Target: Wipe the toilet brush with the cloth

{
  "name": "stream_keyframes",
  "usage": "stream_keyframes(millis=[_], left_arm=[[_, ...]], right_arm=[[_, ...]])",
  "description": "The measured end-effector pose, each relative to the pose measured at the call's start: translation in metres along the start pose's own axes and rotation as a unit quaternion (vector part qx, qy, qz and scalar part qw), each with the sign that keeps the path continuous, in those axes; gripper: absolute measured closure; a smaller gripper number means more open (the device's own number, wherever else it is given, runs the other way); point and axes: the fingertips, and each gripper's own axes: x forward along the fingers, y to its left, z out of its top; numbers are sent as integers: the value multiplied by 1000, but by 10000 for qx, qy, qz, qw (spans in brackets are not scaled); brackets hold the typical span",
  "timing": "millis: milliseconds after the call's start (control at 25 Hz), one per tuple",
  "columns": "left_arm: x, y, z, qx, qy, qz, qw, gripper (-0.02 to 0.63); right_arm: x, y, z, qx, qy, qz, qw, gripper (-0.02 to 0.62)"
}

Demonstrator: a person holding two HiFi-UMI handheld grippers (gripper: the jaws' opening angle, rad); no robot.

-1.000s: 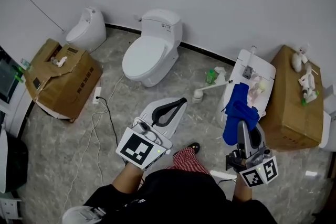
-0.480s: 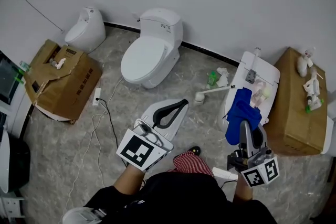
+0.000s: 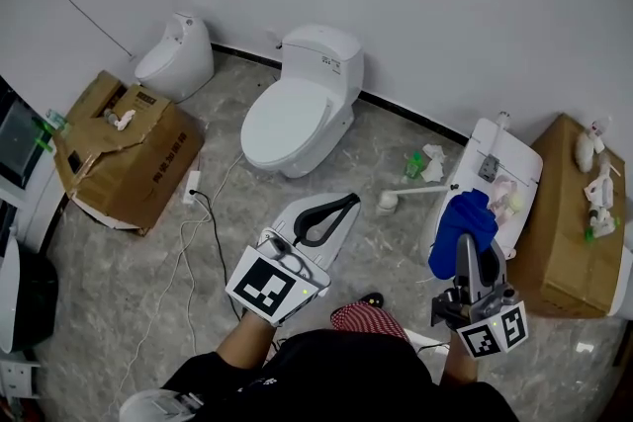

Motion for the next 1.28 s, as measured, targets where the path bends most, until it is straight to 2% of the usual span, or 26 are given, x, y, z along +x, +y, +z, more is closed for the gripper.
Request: stream_keyframes(millis=[320, 640, 1000, 1280], left_arm=[[20, 33, -1, -2, 15, -15, 10000, 601], [53, 49, -7, -62, -21, -232, 9997, 601], [101, 40, -8, -24, -106, -922, 9957, 601], [152, 35, -10, 139, -22, -1798, 9836, 601]], right_arm=[[34, -12, -3, -10, 1, -29, 10000, 532], [46, -33, 5, -184, -120, -241, 9995, 532], [30, -54, 11, -345, -263, -798, 9959, 532], [27, -81, 20, -495, -577, -1512, 9856, 532]])
